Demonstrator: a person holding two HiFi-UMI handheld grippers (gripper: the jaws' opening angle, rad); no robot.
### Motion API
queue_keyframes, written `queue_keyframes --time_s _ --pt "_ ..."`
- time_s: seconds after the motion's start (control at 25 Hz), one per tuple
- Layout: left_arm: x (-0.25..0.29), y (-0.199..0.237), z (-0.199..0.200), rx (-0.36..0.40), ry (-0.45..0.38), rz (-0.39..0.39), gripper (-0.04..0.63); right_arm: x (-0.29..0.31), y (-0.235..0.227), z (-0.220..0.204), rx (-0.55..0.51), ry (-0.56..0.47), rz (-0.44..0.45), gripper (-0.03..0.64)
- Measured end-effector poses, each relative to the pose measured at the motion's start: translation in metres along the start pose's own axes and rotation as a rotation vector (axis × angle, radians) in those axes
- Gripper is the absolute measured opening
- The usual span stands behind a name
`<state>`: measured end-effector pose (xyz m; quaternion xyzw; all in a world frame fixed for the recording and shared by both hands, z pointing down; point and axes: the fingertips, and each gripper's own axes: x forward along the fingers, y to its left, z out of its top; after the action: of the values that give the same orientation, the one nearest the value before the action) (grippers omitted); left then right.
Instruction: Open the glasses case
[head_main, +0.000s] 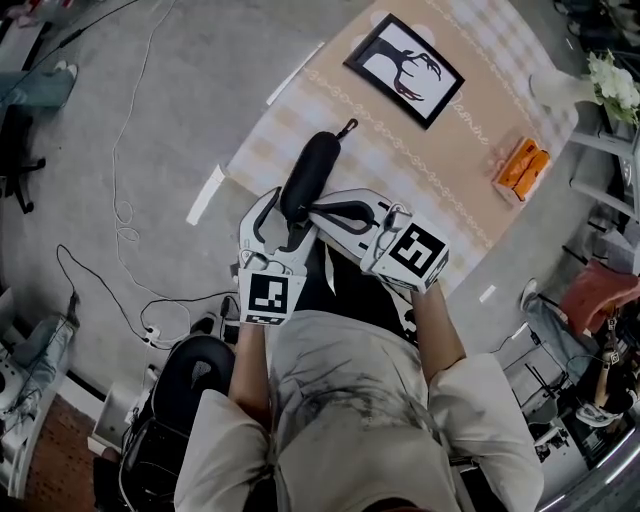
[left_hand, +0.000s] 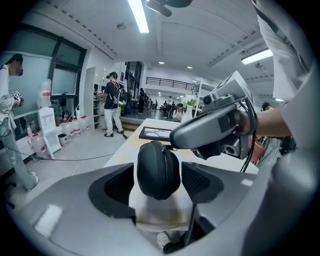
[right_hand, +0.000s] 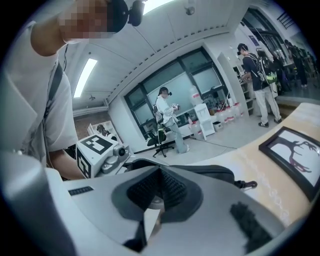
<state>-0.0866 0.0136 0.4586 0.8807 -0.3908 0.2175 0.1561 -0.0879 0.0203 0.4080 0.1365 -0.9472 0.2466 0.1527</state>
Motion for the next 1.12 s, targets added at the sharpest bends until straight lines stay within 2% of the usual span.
queue_keyframes --time_s 0.24,0.72,1.12 --pt "0.009 0.004 -0.008 0.025 0.032 0.029 0.293 0.005 0.005 0.004 0.003 -0.009 0.005 0.017" --pt "0.007 0.004 -0.011 0.052 0.034 -0.002 0.281 0.004 -0.004 0.007 -0.031 0.017 -0.039 0.015" --pt "0.003 -0.002 -0.012 0.049 0.035 -0.025 0.280 0.002 -0.001 0.012 -0.069 0.029 -0.023 0.015"
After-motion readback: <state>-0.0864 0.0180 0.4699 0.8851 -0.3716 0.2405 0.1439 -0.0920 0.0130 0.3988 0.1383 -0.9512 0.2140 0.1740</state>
